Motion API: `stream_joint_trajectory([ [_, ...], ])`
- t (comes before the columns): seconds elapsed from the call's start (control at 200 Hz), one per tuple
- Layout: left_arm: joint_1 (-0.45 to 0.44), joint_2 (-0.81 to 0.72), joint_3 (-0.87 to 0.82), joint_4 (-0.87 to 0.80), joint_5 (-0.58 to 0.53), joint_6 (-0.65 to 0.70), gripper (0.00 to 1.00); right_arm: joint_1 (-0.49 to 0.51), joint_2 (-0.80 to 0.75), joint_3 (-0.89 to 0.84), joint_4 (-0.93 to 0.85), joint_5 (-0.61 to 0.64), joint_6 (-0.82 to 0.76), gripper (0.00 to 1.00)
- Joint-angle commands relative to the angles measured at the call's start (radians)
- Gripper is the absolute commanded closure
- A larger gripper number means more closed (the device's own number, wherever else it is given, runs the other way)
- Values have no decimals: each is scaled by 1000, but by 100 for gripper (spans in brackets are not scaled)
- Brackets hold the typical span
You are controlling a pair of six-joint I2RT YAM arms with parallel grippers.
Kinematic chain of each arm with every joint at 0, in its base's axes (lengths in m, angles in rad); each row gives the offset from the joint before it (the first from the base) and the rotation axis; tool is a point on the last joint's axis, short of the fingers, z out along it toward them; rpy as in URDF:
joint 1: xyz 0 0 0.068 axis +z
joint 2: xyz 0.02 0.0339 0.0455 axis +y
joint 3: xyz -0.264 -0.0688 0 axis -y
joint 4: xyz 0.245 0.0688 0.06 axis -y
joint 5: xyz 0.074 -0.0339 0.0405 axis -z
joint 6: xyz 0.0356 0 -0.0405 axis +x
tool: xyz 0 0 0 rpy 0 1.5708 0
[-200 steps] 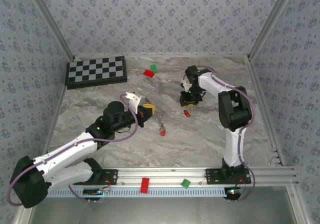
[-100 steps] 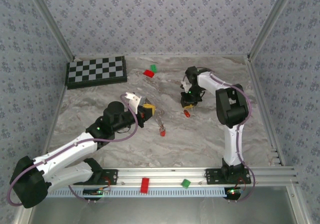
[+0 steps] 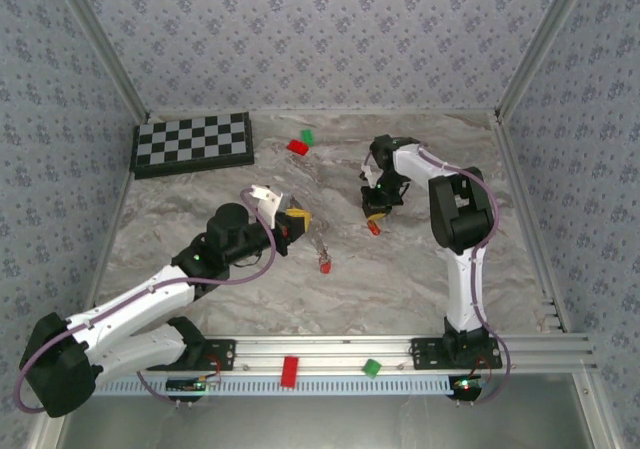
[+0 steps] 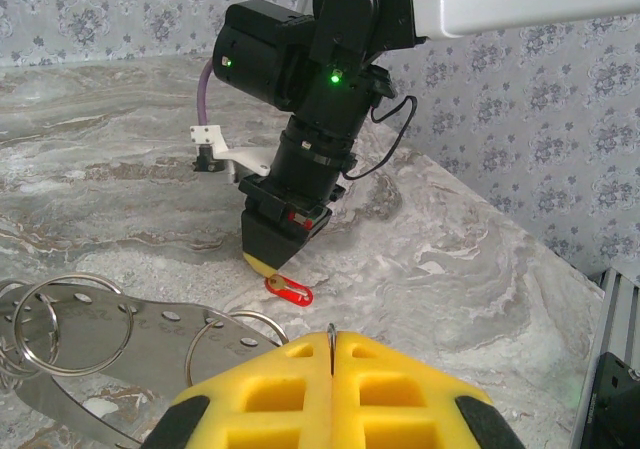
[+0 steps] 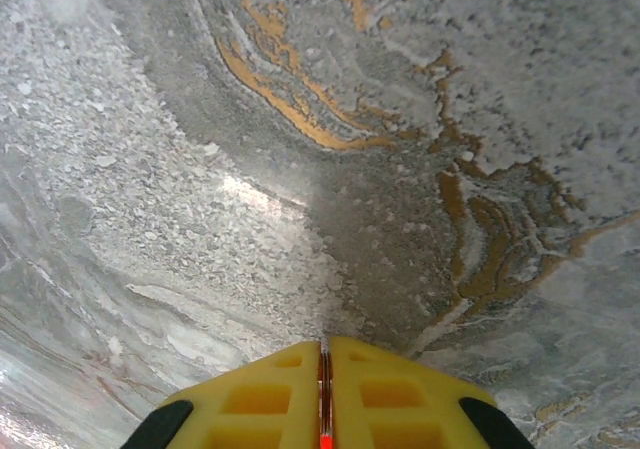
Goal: Put the keys on the keyring
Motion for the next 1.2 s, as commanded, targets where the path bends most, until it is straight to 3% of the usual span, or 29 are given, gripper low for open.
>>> stream_joint_trajectory([
  [0.0,-6,-20,8,43,3,-11,100,-1,2,13,-36,-14,-14,97],
  [0.365,-6,-14,8,45,4,-11,100,23,-146,-97,67,24,-16,100],
  [0.77,-10,19,12,60,36,6,100,84,-669,-524,503,44,32,100],
  [0.945,-9,33,16,59,33,19,100,87,-855,-649,622,-58,59,100],
  [1.194,-13,30,9,76,49,22,100,91,-992,-722,717,-191,79,100],
])
